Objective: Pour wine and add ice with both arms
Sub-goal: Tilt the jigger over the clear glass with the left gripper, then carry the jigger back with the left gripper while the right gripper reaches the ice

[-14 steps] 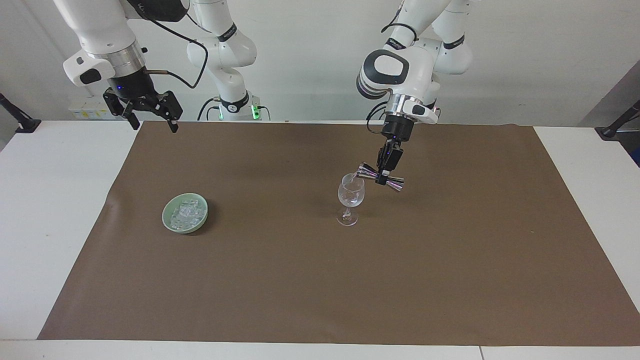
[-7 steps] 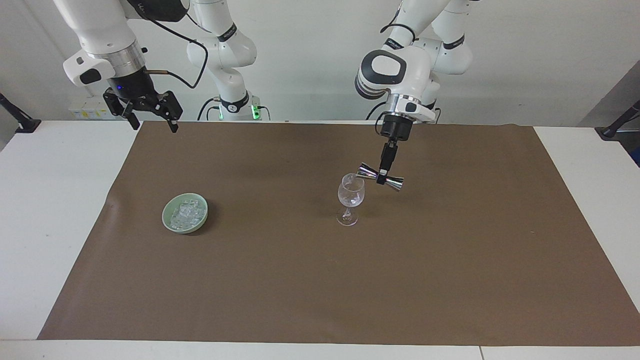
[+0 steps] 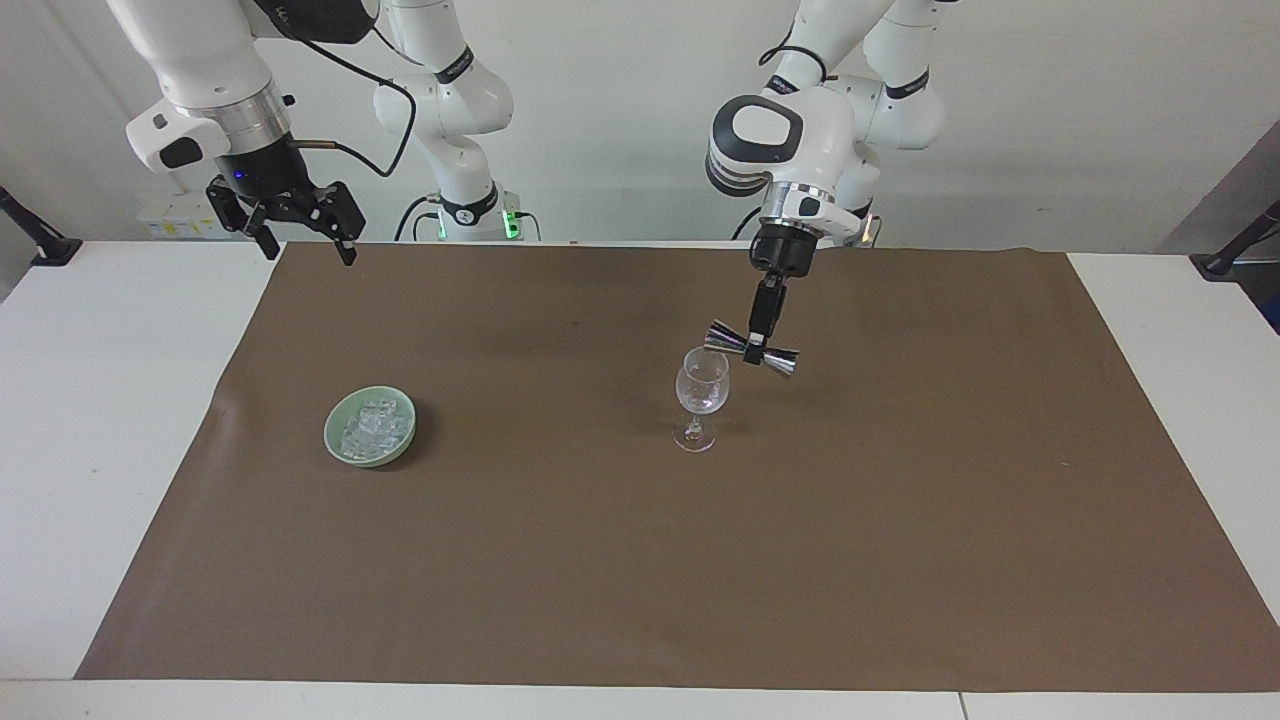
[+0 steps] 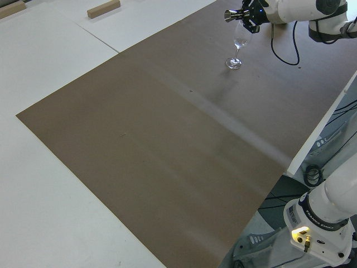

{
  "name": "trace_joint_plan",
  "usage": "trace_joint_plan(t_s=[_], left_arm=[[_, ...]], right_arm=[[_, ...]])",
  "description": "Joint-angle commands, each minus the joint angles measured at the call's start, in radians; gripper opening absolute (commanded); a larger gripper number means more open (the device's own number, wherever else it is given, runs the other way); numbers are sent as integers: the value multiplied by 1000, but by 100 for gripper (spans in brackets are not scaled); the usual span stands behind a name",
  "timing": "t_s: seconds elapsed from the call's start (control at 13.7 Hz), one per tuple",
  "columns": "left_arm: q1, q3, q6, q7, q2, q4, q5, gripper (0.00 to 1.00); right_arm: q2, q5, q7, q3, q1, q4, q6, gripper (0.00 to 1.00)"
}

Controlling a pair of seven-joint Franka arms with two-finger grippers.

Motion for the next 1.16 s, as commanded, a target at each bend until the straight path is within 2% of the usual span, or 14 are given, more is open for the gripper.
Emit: trace_joint_plan(t_s=[0.0, 0.58, 1.09], left_arm=[[-19, 11, 33, 88, 23, 30, 15, 0], [-5, 9, 1, 84, 23, 31, -8, 0], [58, 11, -119, -192, 5, 27, -52, 0]], right_arm=[[4, 3, -25, 0, -2, 5, -3, 100], [4, 3, -25, 0, -2, 5, -3, 100], [4, 3, -25, 0, -2, 5, -3, 100]])
